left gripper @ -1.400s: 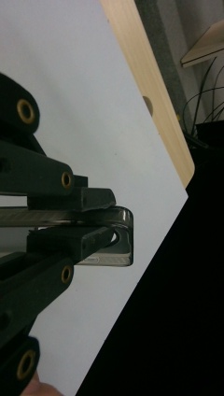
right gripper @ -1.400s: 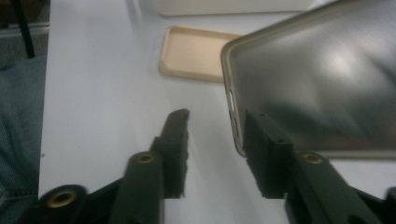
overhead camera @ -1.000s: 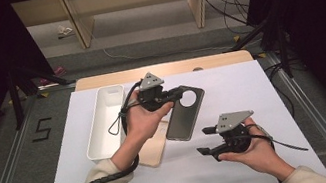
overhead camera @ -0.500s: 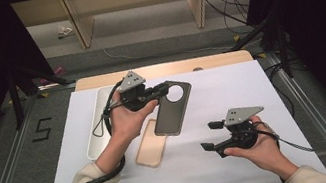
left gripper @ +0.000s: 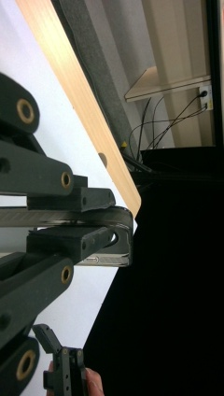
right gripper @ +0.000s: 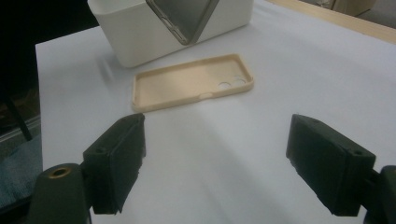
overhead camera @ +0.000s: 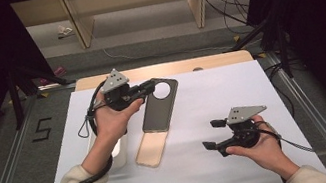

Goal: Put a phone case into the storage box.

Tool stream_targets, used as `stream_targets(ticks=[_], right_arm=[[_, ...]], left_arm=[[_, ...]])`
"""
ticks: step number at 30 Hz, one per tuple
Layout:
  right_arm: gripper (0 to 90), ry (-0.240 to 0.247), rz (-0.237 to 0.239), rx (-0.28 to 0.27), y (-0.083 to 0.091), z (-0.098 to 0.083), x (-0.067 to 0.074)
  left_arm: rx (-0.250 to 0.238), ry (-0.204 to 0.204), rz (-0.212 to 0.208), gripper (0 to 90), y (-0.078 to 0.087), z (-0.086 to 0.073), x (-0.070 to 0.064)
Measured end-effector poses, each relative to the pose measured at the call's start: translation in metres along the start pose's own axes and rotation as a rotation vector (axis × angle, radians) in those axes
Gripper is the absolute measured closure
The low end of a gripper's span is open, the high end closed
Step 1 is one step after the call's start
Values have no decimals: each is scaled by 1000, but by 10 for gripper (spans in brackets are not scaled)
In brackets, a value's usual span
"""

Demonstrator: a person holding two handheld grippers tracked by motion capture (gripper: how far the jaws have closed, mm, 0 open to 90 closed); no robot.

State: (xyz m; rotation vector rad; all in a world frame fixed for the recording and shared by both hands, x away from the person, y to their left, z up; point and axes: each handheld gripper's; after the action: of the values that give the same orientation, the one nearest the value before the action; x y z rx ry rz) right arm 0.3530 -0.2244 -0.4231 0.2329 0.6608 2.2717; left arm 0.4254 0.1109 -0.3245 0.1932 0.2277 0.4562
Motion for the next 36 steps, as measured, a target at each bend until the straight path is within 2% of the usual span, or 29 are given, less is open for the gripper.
stream_targets(ticks=[16,24,36], right_arm=[[166,-6,-5,-10,6,-3,-6],[162,-13,-8,-15,7,-4,-8],[162,-22,-11,-12,9,-6,-10]], left_arm=[[-49,-8,56,811,33,6,19],[-64,-14,71,811,41,5,27],[-59,-38,94,811,52,8,38]])
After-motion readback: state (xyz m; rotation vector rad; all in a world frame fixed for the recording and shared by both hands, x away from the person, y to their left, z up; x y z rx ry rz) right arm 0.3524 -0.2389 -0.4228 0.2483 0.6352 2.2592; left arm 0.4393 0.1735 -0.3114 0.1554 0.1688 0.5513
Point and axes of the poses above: each handheld gripper's, and its own axes: y roughly backward along the jaws, z roughly out of its top, x roughly to its left, and after that the axes turned 15 degrees about -z, right-handed
